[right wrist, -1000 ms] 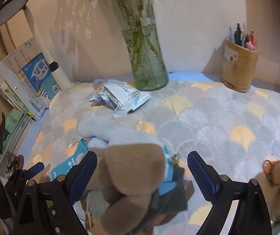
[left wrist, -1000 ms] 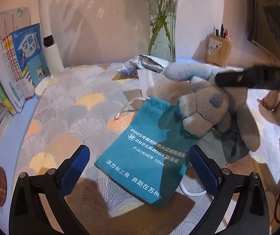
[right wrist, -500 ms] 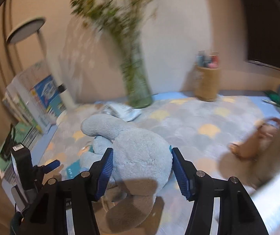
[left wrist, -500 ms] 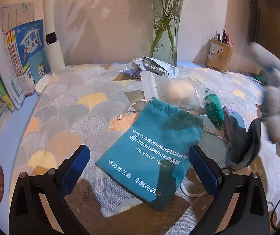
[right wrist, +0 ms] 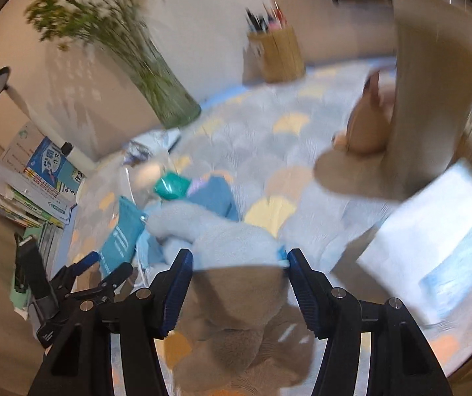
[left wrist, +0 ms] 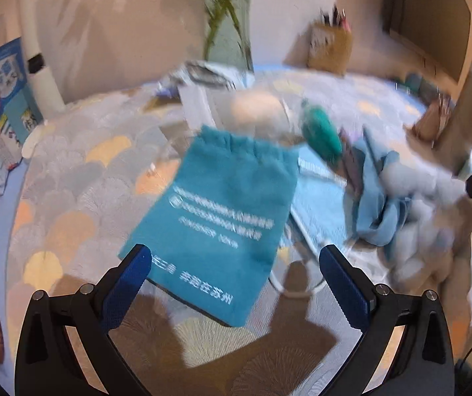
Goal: Organize soft objects
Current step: 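Grasp teal drawstring bag with left tool while right tool holds the elephant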
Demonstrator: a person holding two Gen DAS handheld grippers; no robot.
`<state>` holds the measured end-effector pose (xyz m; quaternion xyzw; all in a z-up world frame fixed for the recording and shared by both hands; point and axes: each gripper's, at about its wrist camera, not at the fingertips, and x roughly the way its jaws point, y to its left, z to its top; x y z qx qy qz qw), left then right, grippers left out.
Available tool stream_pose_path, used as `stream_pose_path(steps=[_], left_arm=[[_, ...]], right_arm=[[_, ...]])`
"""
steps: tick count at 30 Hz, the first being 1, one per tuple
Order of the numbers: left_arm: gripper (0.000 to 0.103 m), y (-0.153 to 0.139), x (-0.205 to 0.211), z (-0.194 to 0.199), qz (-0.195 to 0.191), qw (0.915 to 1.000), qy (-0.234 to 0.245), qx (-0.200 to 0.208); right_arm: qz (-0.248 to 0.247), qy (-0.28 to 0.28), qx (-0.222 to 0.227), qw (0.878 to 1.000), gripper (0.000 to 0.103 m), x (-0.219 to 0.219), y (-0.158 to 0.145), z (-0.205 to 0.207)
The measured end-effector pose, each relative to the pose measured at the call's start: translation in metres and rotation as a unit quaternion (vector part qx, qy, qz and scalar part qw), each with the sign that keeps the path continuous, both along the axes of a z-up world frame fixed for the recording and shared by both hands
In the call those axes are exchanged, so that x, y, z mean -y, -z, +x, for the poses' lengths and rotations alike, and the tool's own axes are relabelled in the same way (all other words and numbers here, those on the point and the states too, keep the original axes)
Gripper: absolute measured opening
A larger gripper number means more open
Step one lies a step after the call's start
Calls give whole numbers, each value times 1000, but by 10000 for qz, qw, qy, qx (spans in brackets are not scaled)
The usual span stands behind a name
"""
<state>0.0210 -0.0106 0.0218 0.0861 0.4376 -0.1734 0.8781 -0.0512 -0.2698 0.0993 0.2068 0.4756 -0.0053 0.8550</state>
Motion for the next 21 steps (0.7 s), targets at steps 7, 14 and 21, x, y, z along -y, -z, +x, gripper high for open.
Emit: stream_pose_path(steps=[7, 14, 21], left_arm=[[57, 1, 0, 5, 20, 9998, -185, 76], [22, -6, -29, 0, -700, 9951, -654, 228], [20, -7, -43, 2, -1070, 9908, -812, 187]], right_arm=[[-296, -779, -520, 9952, 70, -16, 24, -8], [-2158, -1354, -18, 9670, 93, -41, 6, -22], [-1643, -1325, -297, 9770, 93, -31, 27, 21]])
